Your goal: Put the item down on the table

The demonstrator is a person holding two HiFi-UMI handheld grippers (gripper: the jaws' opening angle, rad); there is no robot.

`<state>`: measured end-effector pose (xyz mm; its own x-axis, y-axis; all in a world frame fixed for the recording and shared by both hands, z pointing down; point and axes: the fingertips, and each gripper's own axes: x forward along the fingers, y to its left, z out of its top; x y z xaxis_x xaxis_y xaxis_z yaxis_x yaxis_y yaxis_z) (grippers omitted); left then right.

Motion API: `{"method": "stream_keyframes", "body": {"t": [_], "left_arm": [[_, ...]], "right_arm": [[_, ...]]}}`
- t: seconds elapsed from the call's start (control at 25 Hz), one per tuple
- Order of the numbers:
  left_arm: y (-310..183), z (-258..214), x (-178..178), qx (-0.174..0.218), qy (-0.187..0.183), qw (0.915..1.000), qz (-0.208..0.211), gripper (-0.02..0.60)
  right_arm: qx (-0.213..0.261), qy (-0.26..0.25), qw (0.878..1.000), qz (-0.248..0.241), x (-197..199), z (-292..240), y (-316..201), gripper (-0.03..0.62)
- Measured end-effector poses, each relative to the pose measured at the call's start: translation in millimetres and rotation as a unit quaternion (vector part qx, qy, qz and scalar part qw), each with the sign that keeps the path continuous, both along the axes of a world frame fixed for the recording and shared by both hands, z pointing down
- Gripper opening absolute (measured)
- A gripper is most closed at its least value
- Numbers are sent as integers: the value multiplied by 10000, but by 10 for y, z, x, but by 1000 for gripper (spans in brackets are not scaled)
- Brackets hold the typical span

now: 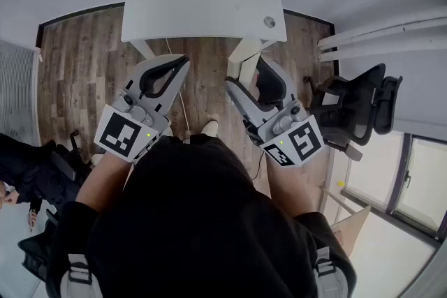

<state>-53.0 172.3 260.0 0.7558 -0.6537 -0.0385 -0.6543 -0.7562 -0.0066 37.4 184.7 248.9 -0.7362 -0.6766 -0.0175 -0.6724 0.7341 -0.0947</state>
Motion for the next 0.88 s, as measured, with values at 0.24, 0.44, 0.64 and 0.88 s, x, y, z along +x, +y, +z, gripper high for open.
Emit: {"method": "stream_keyframes", "body": {"t": [0.24, 0.44, 0.64, 0.88], "left_arm": [[82, 6, -76, -79, -76, 9999, 64, -6], [110, 40, -209, -24, -172, 9998, -50, -6], [123, 58, -273, -52, -162, 9998, -85, -6], [168, 10, -409, 70, -88, 9999, -100, -6]], "right_arm": [[102, 19, 9999, 90, -64, -30, 54, 268], [197, 20, 9996, 177, -92, -3, 125, 268], [249, -60, 9995, 177, -113, -18, 161, 268], [279, -81, 9994, 208, -203, -25, 226, 268]]}}
